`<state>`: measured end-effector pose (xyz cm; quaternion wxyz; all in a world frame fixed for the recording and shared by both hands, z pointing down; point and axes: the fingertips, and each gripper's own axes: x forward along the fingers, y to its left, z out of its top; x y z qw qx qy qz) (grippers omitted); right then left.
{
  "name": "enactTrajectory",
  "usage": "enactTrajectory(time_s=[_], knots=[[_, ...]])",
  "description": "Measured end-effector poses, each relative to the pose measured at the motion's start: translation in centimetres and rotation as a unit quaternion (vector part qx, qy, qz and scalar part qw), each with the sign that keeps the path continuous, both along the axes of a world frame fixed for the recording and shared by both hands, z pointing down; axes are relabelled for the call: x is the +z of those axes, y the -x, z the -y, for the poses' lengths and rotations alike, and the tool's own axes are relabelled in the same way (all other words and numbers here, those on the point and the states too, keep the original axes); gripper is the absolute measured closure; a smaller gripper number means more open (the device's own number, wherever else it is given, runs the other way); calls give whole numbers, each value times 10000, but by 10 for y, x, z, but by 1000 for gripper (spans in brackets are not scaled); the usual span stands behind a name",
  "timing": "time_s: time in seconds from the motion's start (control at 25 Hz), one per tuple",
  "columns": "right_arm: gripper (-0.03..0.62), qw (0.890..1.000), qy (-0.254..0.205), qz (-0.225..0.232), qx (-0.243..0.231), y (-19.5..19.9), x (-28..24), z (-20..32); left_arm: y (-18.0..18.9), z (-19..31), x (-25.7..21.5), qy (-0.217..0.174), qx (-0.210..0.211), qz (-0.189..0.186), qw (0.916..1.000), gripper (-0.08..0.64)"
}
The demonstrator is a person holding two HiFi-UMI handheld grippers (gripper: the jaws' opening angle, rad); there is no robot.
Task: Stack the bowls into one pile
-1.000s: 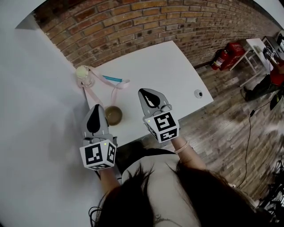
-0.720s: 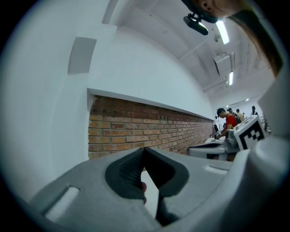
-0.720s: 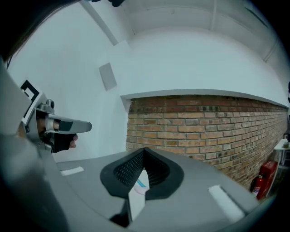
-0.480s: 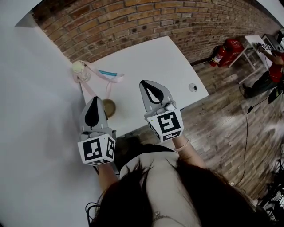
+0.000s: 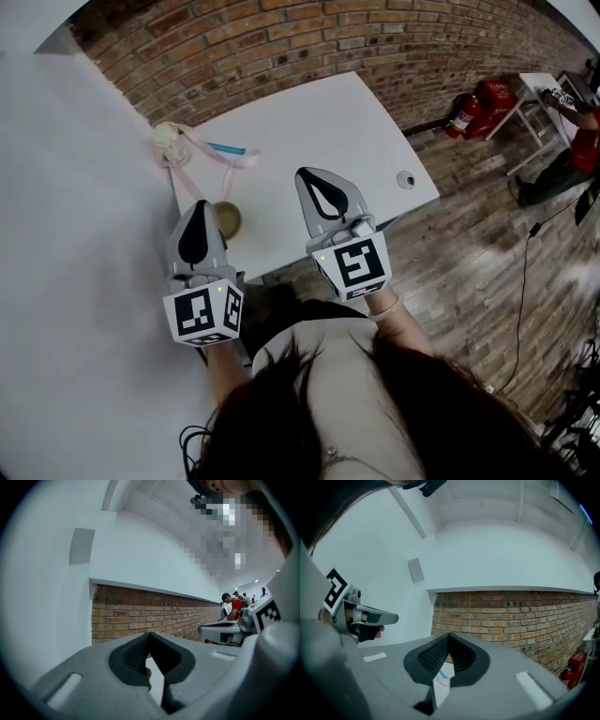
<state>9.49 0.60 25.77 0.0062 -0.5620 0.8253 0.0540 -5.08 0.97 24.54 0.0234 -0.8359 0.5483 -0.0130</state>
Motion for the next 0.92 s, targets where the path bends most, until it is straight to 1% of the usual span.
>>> enactTrajectory(time_s=[0.56, 0.92], knots=[[598, 10000, -8, 51, -10, 1, 2, -13, -2, -12, -1, -32, 47, 21, 10000, 560], [598, 10000, 38, 58, -38, 10, 6, -12, 5, -10, 1, 1, 48, 27, 10000, 560]])
